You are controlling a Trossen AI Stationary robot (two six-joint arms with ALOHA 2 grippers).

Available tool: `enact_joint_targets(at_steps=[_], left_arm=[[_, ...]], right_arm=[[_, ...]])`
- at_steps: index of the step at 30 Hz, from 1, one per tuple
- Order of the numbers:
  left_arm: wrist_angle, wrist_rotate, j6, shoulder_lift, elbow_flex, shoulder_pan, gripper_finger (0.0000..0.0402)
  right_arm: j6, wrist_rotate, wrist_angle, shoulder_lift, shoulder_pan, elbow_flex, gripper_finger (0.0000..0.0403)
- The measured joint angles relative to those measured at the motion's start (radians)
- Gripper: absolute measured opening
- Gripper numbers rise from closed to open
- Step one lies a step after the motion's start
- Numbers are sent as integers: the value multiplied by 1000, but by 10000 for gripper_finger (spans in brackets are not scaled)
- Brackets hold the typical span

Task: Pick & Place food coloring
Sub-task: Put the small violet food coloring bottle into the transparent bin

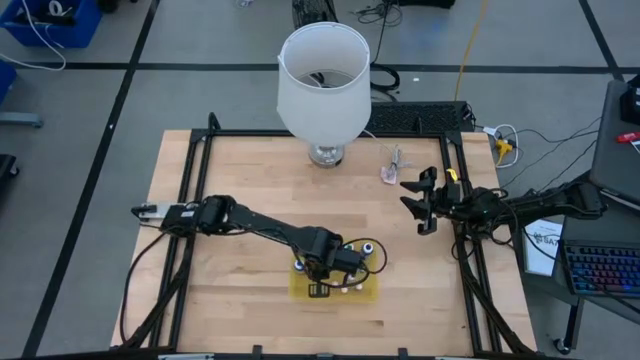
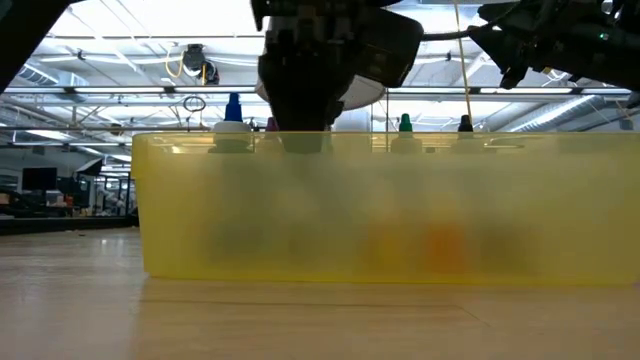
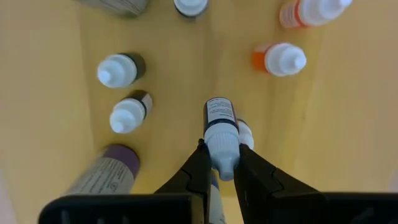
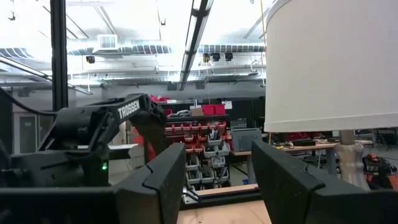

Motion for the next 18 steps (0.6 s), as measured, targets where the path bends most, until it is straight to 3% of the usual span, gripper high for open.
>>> enact_joint_targets(at_steps=[18], left_arm=[[65,-3,0,-1,-91,25,50]], right_arm=[[0,0,0,0,0,-1,173]])
